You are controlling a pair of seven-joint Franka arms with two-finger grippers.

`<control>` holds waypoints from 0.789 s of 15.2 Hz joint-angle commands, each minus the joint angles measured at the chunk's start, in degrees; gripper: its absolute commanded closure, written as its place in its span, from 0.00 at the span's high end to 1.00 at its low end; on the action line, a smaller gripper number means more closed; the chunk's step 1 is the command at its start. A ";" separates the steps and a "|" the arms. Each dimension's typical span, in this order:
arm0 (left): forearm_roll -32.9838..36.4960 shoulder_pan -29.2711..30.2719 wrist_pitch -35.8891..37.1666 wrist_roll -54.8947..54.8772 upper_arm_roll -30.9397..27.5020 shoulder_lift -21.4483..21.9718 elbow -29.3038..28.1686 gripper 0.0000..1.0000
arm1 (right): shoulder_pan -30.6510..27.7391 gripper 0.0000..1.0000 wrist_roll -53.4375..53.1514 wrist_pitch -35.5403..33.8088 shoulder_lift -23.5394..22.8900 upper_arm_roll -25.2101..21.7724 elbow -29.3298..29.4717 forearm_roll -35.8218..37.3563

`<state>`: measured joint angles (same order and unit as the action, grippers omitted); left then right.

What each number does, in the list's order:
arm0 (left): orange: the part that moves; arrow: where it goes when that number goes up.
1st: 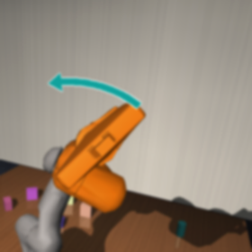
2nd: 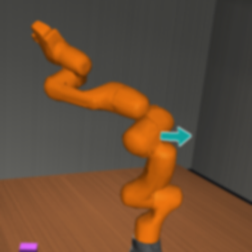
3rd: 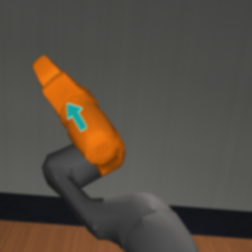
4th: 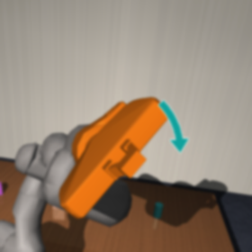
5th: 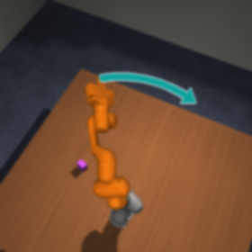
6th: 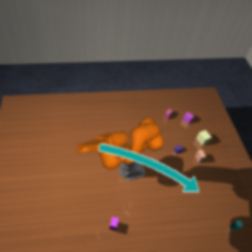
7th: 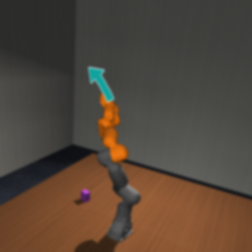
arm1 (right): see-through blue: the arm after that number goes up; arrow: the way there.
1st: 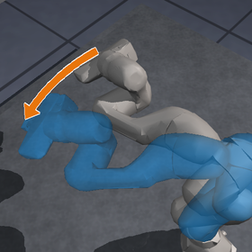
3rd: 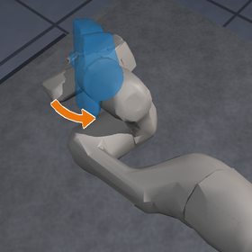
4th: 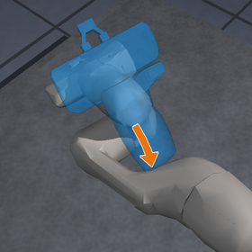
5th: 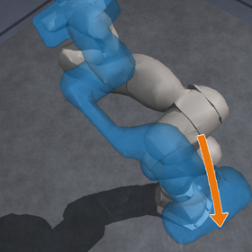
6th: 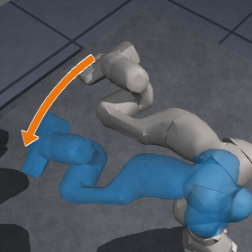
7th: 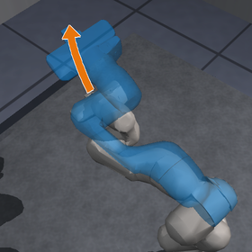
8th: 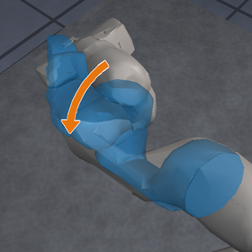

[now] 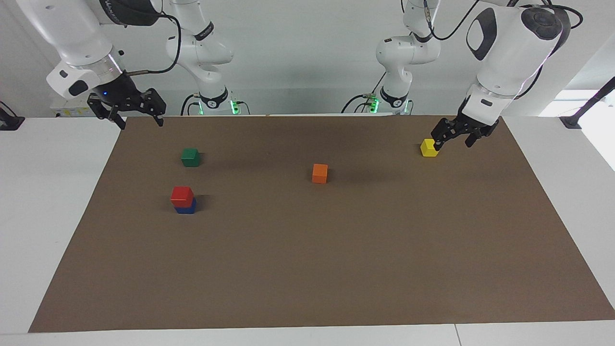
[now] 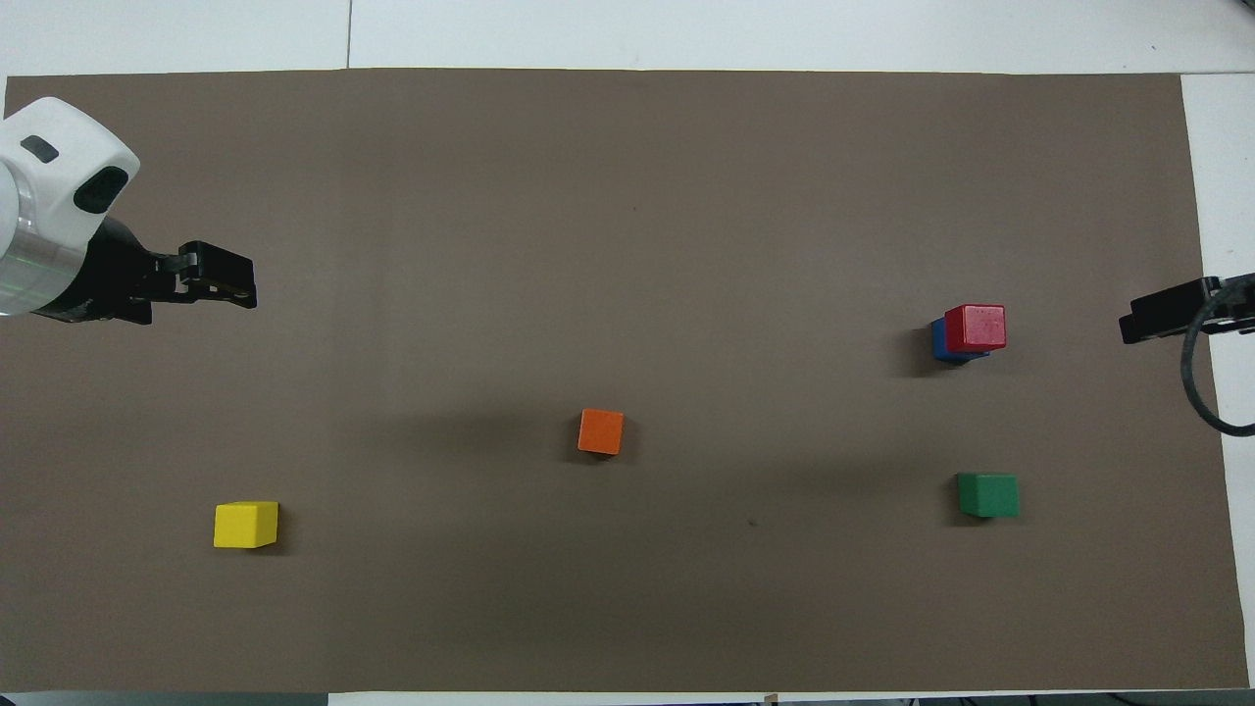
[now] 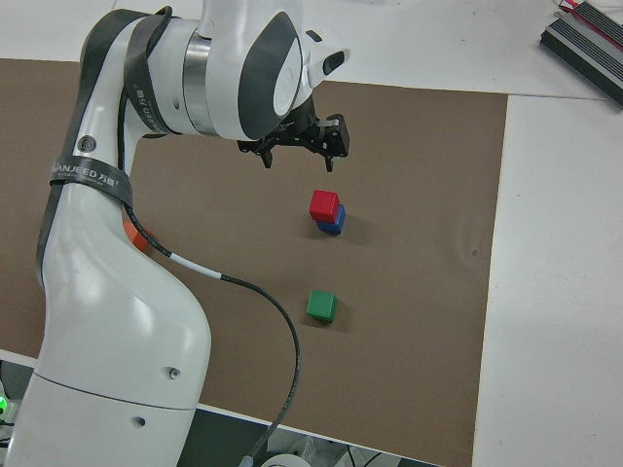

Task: Transfer red block to right arm and stack on blue block

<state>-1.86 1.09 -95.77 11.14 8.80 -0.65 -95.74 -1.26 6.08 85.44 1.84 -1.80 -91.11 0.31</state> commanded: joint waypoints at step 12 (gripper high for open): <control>-0.60 0.14 0.32 -0.59 -0.19 1.09 -0.77 1.00 | -1.72 1.00 1.21 -0.80 0.71 0.92 0.67 1.36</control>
<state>-1.86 1.09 -95.77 11.14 8.80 -0.65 -95.74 -2.15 6.10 85.44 2.25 -1.11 -90.55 1.44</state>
